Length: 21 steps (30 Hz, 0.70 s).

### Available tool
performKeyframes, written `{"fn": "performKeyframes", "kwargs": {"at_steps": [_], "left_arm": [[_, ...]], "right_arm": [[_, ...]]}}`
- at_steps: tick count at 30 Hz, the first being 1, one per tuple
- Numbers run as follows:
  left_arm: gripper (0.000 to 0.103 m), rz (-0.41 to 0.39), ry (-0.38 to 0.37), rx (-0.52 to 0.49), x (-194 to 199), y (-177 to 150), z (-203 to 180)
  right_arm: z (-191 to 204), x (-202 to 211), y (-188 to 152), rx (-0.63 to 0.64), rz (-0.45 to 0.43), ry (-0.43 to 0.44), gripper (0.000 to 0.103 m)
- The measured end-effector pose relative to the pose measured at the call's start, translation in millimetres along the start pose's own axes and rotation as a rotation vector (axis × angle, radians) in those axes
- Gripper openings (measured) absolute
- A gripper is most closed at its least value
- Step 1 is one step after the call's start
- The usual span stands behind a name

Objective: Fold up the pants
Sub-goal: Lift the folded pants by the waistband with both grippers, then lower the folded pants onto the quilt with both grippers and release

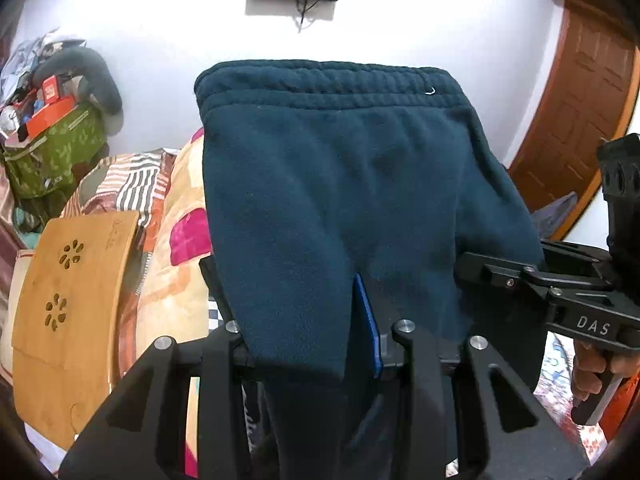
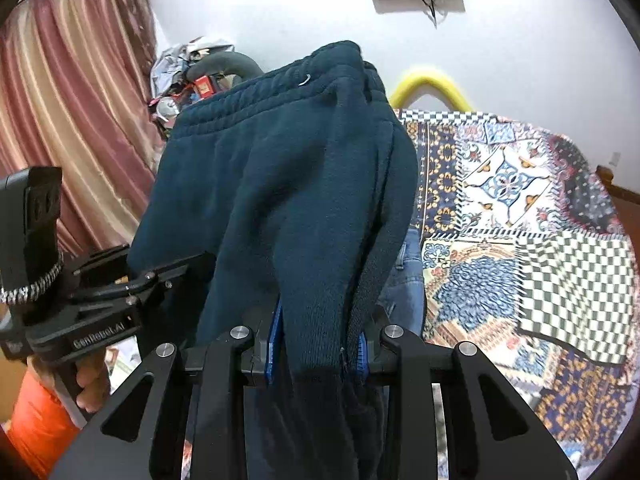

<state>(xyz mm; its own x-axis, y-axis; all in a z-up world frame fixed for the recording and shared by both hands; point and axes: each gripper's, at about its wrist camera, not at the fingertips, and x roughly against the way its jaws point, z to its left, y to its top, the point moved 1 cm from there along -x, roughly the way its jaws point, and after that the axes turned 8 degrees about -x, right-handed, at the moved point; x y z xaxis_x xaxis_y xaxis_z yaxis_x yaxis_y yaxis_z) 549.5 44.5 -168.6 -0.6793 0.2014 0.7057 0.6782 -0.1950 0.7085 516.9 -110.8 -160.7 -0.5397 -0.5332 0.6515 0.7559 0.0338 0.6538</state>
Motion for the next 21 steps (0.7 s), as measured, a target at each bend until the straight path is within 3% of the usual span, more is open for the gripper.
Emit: {"fn": "performKeyframes", "kwargs": {"at_steps": [8,11,13,16,21], "left_arm": [[0.035,0.120,0.017,0.034,-96,-7,22],[0.034,0.189,0.012,0.064,-137,-16,29],[0.035,0.217,0.058,0.034,-156,-23,26],[0.039,0.200,0.109,-0.006,-160,-29,14],[0.039,0.217,0.121,-0.003,-144,-34,18]], "right_arm": [[-31,-69,2,-0.034,0.116,-0.006,0.026],[-40,-93,-2,-0.010,0.193,-0.073,0.027],[-50,-107,-11,-0.004,0.245,-0.137,0.027],[-56,-101,-22,-0.014,0.240,-0.126,0.030],[-53,-71,-34,0.011,0.211,-0.164,0.030]]}}
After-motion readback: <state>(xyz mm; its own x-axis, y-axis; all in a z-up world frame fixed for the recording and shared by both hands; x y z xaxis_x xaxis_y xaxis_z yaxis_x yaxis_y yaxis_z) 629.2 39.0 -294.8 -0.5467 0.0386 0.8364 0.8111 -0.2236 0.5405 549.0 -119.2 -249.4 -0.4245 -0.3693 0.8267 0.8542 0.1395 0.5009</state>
